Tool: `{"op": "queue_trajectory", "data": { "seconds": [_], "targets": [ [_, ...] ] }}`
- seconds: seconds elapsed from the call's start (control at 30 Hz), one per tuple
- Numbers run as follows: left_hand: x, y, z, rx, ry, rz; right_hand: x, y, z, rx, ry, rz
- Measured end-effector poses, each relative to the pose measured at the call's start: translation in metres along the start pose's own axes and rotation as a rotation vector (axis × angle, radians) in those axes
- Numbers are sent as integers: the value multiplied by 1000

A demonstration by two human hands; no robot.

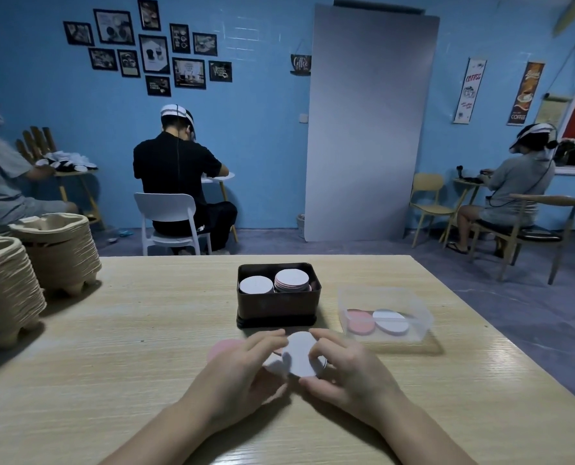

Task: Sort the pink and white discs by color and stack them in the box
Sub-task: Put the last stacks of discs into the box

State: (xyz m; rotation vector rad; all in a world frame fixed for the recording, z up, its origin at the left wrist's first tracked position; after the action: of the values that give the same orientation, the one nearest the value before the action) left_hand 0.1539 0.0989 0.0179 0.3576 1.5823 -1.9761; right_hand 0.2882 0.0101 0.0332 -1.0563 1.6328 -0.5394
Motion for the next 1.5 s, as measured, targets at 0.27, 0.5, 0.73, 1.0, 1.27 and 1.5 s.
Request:
{"op": "queue_trajectory", "data": {
  "seconds": [0.27, 0.5, 0.73, 1.0, 1.27, 1.5],
  "targets": [
    [-8, 21, -16, -199, -123, -257, 5, 1, 33, 4, 160, -40],
    [0, 7, -25, -39, -147, -146, 7, 8, 36, -26, 209, -77],
    [0, -2, -26, -28, -211, -52, 8, 10, 27, -14, 200, -111],
    [10, -6, -35, -90, -306, -46, 8, 11, 25, 11, 195, -124],
    [10, -17, -26, -111, -249, 27, 7, 10, 24, 20, 205, -105],
    [6, -32, 3, -136, 26, 210, 0, 18, 6, 25, 149, -87]
  ]
}}
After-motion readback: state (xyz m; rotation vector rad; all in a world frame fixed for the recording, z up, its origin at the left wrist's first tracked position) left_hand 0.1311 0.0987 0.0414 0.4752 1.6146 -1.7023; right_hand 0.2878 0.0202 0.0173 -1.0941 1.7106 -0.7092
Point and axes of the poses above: each hand's wrist, its own x-axis away from the middle knuckle, its own y-axis out of the palm, z = x × y, the point moved 10 cm from there along -x, towards the middle knuckle, and after that the axes turned 4 degrees about y, right-handed, at the moved point
